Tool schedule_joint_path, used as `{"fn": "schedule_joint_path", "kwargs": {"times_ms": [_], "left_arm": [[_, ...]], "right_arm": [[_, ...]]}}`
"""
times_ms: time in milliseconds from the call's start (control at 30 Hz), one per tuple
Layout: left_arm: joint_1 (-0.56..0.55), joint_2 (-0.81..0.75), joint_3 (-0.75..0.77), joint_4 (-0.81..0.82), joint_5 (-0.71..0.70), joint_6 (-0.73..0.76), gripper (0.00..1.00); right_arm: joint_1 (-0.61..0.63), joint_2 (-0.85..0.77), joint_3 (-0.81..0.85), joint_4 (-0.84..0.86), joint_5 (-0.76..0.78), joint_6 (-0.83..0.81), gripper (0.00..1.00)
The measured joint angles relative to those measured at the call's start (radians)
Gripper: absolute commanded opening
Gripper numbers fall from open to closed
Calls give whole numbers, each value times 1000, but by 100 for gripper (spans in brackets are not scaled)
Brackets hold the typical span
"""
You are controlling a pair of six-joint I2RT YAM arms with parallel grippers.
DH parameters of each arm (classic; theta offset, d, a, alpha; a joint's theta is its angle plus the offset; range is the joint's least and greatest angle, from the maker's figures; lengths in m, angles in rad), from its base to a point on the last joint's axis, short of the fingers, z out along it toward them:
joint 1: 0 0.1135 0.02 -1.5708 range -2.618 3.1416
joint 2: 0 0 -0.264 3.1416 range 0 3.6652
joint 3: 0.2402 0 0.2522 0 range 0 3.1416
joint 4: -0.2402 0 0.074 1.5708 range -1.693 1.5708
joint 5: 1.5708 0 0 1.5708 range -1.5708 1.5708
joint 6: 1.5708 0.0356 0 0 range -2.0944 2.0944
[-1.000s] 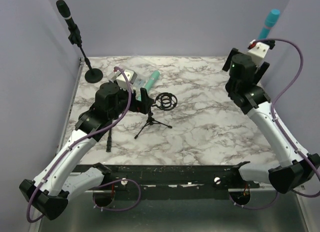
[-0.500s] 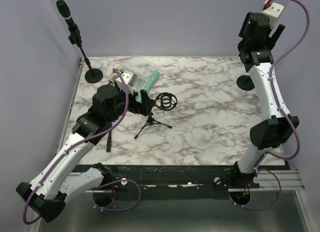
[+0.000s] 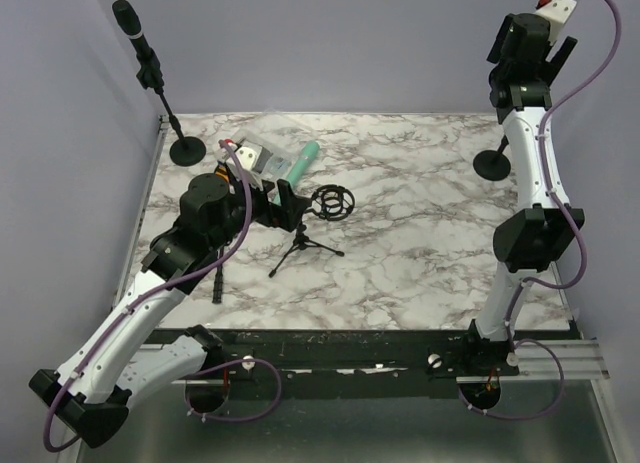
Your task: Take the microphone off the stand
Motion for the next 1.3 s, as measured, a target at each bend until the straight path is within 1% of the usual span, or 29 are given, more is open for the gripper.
{"fn": "schedule_joint_path", "kwargs": {"times_ms": [333,433,533,633,733,800,900,933,1000,1067,1167,1200,1233,1267,1300], "left_arm": [[0,45,-3,2,0,1,97],[0,55,-3,1,0,1,97],[0,62,-3,2,0,1,97],[0,66,-6,2,0,1,96],[0,75,-6,1,-5,2,96],[0,77,-6,1,-10,2,96],[0,74,-6,1,-22,3,96],[0,73,-6,1,-24,5,96],[-1,70,-6,1,-28,7,96],[-4,68,-6,1,-30,8,96],[-7,67,-6,1,-30,10,96],[-7,65,-6,0,-30,10,96],[-6,62,-6,1,-30,10,96],[-6,59,-6,1,-30,10,96],[-7,55,-6,1,-30,10,96]], "right_arm": [[-26,129,54,3,-35,0,98],[-32,146,54,9,-35,-3,95],[-37,158,55,19,-35,-14,89],[-42,168,55,36,-35,-34,74],[-43,172,50,60,-34,-51,63],[-43,172,38,78,-34,-58,51],[-43,172,24,88,-36,-61,37],[-44,172,23,90,-38,-61,31],[-44,166,13,94,-43,-61,21],[-44,148,-11,94,-57,-56,17],[-44,84,-97,103,-105,-39,12],[-44,52,-135,104,-126,-30,9],[-46,21,-170,102,-148,-21,4],[-47,-16,-211,98,-176,-6,1],[-47,-41,-235,88,-198,4,1]]}}
